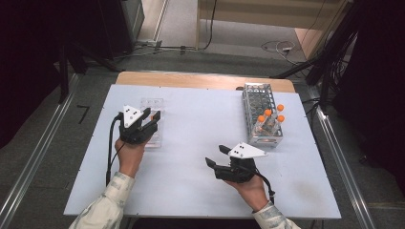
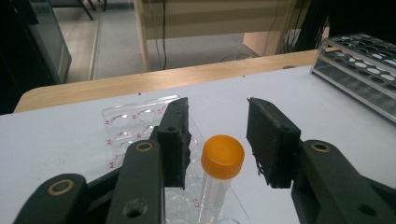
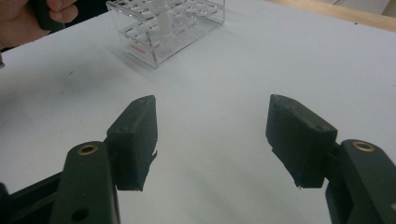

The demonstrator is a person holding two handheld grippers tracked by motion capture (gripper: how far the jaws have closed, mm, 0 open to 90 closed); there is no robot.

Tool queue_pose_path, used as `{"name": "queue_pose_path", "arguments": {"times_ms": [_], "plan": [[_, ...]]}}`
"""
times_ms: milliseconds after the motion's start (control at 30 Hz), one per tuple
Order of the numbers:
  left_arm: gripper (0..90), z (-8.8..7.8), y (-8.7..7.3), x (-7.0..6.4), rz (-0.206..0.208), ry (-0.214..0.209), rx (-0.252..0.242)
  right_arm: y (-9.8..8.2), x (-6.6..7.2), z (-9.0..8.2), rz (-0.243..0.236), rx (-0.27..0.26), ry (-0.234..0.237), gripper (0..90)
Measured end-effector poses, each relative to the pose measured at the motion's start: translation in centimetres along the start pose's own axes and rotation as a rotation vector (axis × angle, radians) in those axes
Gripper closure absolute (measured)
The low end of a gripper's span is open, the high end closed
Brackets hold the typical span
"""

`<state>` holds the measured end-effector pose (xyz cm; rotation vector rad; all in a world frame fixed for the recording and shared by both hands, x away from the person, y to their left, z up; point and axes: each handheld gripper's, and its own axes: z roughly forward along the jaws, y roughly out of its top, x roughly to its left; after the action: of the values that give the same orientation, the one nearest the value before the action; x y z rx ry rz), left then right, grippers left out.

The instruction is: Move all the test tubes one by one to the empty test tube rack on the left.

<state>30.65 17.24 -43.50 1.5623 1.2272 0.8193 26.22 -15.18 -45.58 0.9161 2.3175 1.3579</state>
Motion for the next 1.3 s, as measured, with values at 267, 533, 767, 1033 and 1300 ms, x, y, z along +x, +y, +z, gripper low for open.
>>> {"name": "queue_pose_path", "arguments": {"times_ms": [267,533,767,1033,1300], "plan": [[23.5,-0.8,-0.2,0.1,-0.048,0.007,0.027,0.0,-0.4,-0.2,0.013,-0.007,-0.014,32.4],[17.3,-2.1,-0.7,0.5,-0.079,-0.038,0.017,0.0,-0.9,-0.4,0.02,-0.01,-0.034,32.4],[11.8,-2.7,-0.9,0.3,-0.081,-0.073,0.034,0.0,-1.8,-1.0,0.037,-0.023,-0.067,32.4],[8.4,-3.9,-1.7,-0.6,-0.049,-0.079,0.041,-0.1,-3.5,-2.2,0.06,-0.048,-0.12,33.3],[7.9,-4.9,-2.4,-1.2,-0.042,-0.105,0.025,-0.3,-5.6,-3.6,0.079,-0.073,-0.203,35.6]]}}
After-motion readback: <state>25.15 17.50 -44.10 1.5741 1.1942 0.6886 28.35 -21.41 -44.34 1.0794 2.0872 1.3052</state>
